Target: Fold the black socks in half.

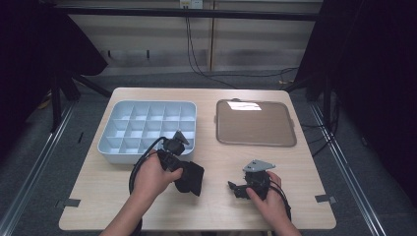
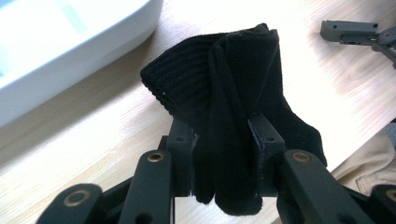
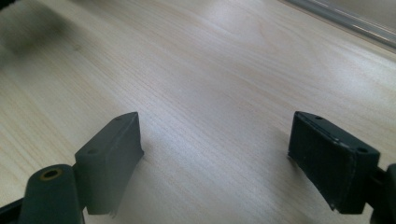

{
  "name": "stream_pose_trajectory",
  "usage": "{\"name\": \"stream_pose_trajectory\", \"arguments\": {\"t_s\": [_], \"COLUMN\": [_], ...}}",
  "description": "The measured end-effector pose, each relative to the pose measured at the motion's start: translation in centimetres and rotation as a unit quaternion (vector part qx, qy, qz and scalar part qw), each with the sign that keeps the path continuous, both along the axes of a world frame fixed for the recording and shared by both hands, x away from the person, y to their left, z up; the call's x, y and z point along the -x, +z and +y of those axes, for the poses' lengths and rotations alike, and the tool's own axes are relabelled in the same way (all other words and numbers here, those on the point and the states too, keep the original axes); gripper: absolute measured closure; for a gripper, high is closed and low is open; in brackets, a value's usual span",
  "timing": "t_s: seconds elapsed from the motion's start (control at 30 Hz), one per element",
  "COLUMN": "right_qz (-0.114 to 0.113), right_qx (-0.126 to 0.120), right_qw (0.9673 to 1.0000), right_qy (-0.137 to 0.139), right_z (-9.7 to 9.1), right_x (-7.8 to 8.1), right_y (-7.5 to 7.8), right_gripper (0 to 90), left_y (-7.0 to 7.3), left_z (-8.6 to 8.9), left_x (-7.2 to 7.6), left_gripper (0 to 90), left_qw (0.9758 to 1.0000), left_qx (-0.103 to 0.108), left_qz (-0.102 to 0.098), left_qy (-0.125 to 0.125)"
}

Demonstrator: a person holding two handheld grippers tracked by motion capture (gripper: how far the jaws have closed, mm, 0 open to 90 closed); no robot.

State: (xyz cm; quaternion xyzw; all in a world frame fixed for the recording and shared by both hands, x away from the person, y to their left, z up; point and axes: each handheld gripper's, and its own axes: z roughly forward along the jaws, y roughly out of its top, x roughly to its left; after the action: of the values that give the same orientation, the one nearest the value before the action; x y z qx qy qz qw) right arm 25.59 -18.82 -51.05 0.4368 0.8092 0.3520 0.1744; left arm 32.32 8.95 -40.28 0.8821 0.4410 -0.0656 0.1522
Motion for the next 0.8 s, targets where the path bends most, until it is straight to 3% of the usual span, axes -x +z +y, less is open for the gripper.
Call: {"name": "stream_pose_trajectory", "arguments": {"t_s": [0.33, 0.8], "right_qz": [-0.001, 0.000], "right_qx": [-0.001, -0.001], "right_qw": [1.0000, 1.0000], "right_qy": [-0.001, -0.001], "right_z": [0.0, 0.0], "right_x": [0.0, 0.0], "right_y": [0.0, 0.0], "right_gripper": [16.6, 16.5], "left_y": [2.6, 6.3], "left_z": [0.7, 1.2], "left_x": [-1.2, -3.4], "left_gripper": [66.7, 66.6], "left_qw": [0.9999, 0.9996], "left_qx": [-0.008, -0.003], "left_qz": [0.011, 0.005], "left_qy": [0.007, 0.029]}}
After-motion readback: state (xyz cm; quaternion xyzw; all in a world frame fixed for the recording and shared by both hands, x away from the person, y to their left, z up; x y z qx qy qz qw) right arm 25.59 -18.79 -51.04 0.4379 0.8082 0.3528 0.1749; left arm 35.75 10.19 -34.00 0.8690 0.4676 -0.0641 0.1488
